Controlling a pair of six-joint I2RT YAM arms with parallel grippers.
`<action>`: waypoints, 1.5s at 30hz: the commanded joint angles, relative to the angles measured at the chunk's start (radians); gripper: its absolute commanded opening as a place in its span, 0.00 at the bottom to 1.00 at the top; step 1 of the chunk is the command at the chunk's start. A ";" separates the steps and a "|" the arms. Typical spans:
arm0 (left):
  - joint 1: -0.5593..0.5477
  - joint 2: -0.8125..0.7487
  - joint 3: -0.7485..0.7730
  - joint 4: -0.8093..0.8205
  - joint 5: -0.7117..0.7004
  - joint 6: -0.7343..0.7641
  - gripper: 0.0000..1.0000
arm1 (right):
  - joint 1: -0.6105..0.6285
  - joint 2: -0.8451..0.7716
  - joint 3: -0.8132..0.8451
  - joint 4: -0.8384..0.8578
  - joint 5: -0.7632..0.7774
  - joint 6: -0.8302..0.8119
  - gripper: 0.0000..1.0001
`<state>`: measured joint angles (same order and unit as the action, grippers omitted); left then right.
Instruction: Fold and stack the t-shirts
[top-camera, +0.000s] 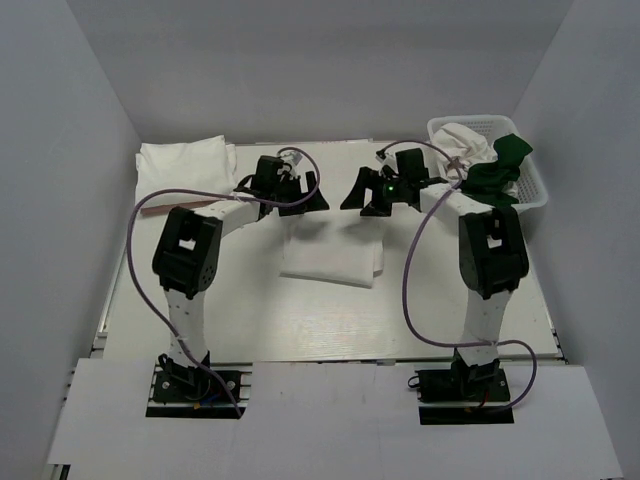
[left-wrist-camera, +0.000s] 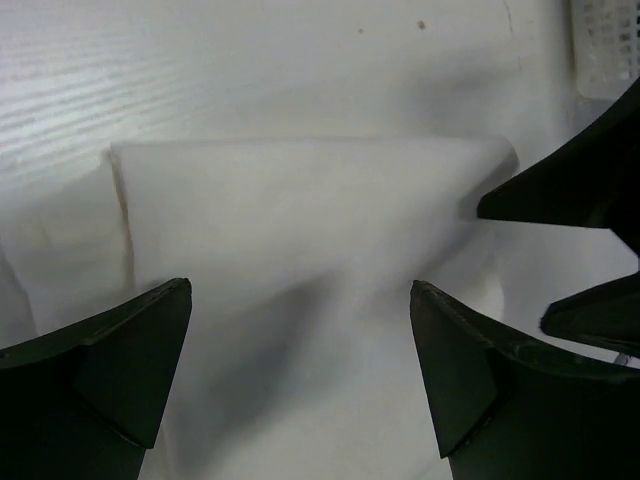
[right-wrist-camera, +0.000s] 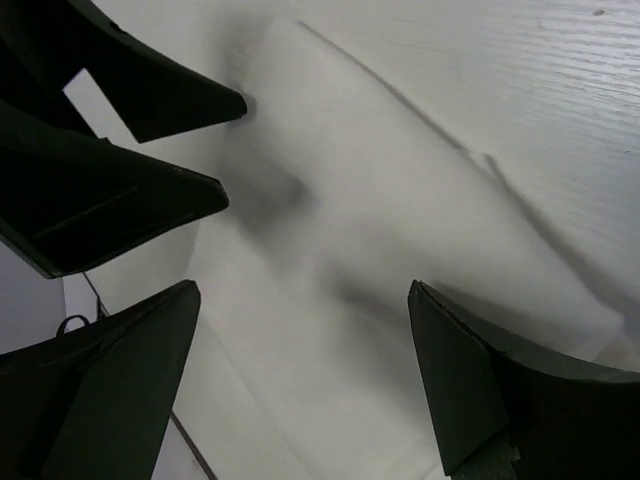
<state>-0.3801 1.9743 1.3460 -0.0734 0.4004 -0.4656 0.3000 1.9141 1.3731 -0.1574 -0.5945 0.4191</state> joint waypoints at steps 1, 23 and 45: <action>-0.002 0.094 0.122 0.040 0.069 -0.007 1.00 | -0.025 0.104 0.064 0.077 -0.021 0.070 0.90; 0.018 -0.060 0.016 -0.034 -0.050 0.030 1.00 | -0.073 -0.052 0.024 0.059 -0.131 -0.058 0.90; -0.061 -0.022 -0.054 -0.379 -0.202 0.154 1.00 | -0.075 -0.515 -0.314 -0.067 0.081 -0.175 0.90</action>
<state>-0.4049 1.9202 1.2827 -0.4240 0.1661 -0.3328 0.2291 1.4425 1.0817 -0.2390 -0.5472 0.2775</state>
